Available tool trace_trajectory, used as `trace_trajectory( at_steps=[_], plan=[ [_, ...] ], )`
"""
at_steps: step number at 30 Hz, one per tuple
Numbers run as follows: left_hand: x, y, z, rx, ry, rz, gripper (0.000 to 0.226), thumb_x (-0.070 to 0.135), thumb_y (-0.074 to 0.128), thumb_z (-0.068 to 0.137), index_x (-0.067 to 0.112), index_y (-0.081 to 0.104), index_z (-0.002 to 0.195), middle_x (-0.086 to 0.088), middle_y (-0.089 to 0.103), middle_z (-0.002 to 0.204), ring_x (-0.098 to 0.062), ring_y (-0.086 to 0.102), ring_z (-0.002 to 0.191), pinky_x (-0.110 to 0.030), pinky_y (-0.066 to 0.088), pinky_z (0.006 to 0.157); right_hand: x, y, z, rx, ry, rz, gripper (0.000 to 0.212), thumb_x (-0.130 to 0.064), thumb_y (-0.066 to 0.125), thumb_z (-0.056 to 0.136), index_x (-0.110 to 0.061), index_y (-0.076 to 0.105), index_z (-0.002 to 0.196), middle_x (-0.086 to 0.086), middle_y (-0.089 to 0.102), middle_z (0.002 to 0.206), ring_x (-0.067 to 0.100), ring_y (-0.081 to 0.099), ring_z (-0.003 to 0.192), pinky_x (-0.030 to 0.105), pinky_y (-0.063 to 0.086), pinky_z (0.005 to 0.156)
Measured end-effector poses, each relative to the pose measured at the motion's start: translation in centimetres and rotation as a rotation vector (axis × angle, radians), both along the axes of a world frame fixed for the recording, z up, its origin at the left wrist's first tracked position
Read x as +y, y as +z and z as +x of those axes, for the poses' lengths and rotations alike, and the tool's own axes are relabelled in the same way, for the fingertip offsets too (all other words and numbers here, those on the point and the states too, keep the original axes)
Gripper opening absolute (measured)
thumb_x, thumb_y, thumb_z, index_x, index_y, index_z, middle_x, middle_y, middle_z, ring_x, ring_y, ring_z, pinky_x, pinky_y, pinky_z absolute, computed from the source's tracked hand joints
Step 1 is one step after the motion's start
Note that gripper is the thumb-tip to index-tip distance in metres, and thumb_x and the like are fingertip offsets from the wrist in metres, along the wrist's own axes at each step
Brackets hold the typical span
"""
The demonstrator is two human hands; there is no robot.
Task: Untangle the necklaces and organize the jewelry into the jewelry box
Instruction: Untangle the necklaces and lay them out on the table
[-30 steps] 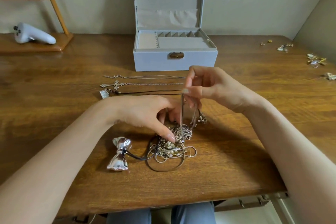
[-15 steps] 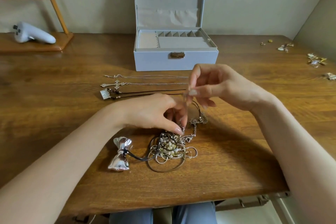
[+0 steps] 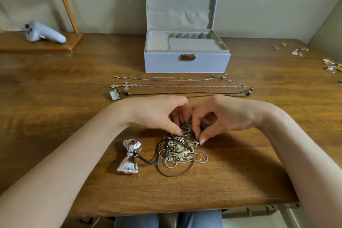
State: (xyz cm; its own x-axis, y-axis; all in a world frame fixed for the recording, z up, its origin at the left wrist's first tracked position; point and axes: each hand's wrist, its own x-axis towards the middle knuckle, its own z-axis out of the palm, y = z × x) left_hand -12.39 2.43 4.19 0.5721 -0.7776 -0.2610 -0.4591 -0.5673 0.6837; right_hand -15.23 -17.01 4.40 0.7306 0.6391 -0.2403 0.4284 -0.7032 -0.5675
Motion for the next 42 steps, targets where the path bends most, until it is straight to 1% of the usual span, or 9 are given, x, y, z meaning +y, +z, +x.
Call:
trace_trajectory(
  at_steps=[6,11,15,19,23,27,29,35,42],
  plan=[
    [-0.1,-0.1,-0.1,0.018,-0.011,0.029,0.04,0.027,0.077,0.075,0.023,0.048,0.102,0.009,0.054,0.093,0.008,0.049,0.073,-0.009,0.044,0.066,-0.5,0.3,-0.1,0.011,-0.005,0.052,0.012,-0.019,0.078,0.076,-0.027,0.068,0.076,-0.003,0.063,0.081,0.003,0.047,0.063,0.021,0.04,0.059],
    [-0.3,0.0,-0.2,0.041,-0.032,0.04,0.037,0.017,0.074,0.078,0.031,0.044,0.096,0.01,0.05,0.088,0.009,0.047,0.069,-0.01,0.042,0.065,-1.5,1.1,0.0,-0.022,-0.085,0.364,0.013,-0.035,0.071,0.071,-0.024,0.065,0.074,-0.005,0.058,0.066,0.006,0.045,0.059,0.023,0.037,0.056],
    [-0.3,0.0,-0.3,0.008,-0.043,0.044,0.037,0.014,0.073,0.079,0.034,0.044,0.091,0.011,0.05,0.09,0.006,0.048,0.072,-0.011,0.044,0.069,-2.3,1.4,0.2,-0.02,-0.186,0.633,0.015,-0.028,0.069,0.071,-0.014,0.063,0.075,-0.007,0.054,0.063,0.006,0.041,0.056,0.013,0.034,0.052],
    [-0.3,0.0,-0.3,-0.002,-0.048,0.044,0.036,0.012,0.071,0.08,0.034,0.045,0.09,0.012,0.05,0.089,0.008,0.047,0.071,-0.008,0.042,0.067,-2.7,1.4,0.8,0.026,-0.268,0.868,0.015,-0.025,0.068,0.073,-0.012,0.06,0.074,0.003,0.05,0.062,0.007,0.037,0.049,0.014,0.03,0.046],
    [-0.1,0.1,-0.4,0.023,-0.062,0.054,0.038,0.012,0.072,0.08,0.032,0.047,0.101,0.011,0.052,0.098,0.007,0.048,0.077,-0.008,0.043,0.07,-2.9,1.7,1.0,0.058,-0.316,1.028,0.022,-0.028,0.072,0.074,-0.014,0.056,0.072,0.001,0.058,0.066,0.008,0.037,0.049,0.016,0.026,0.045],
    [0.0,0.3,-0.6,0.024,-0.073,0.095,0.045,0.014,0.073,0.079,0.025,0.048,0.115,0.01,0.051,0.1,-0.002,0.05,0.09,-0.017,0.045,0.08,-2.9,2.2,0.8,0.057,-0.374,1.191,0.015,-0.016,0.044,0.09,-0.015,0.045,0.076,-0.002,0.064,0.066,0.007,0.039,0.048,0.016,0.029,0.045],
    [0.0,0.5,-0.6,0.009,-0.085,0.125,0.049,0.014,0.072,0.079,0.023,0.047,0.12,0.007,0.05,0.103,-0.006,0.05,0.093,-0.018,0.045,0.081,-2.9,2.2,0.8,0.071,-0.348,1.224,0.018,-0.018,0.039,0.093,-0.018,0.047,0.076,-0.002,0.067,0.073,0.006,0.042,0.051,0.017,0.031,0.049],
    [0.1,0.8,-0.5,0.034,-0.143,0.188,0.063,0.013,0.074,0.076,0.028,0.039,0.127,0.017,0.041,0.098,0.015,0.042,0.082,-0.003,0.039,0.072,-2.5,2.3,0.9,0.168,-0.348,1.391,0.027,-0.02,0.043,0.088,-0.024,0.061,0.068,-0.003,0.067,0.08,0.006,0.047,0.061,0.014,0.04,0.054],
    [0.2,0.4,-0.4,-0.016,-0.212,0.198,0.063,0.025,0.077,0.074,0.033,0.038,0.123,0.02,0.037,0.11,0.004,0.044,0.101,-0.02,0.04,0.095,-3.5,2.6,0.8,0.221,-0.305,1.616,0.022,-0.018,0.042,0.085,-0.017,0.06,0.072,-0.001,0.067,0.081,0.006,0.048,0.058,0.014,0.041,0.047]
  ],
)
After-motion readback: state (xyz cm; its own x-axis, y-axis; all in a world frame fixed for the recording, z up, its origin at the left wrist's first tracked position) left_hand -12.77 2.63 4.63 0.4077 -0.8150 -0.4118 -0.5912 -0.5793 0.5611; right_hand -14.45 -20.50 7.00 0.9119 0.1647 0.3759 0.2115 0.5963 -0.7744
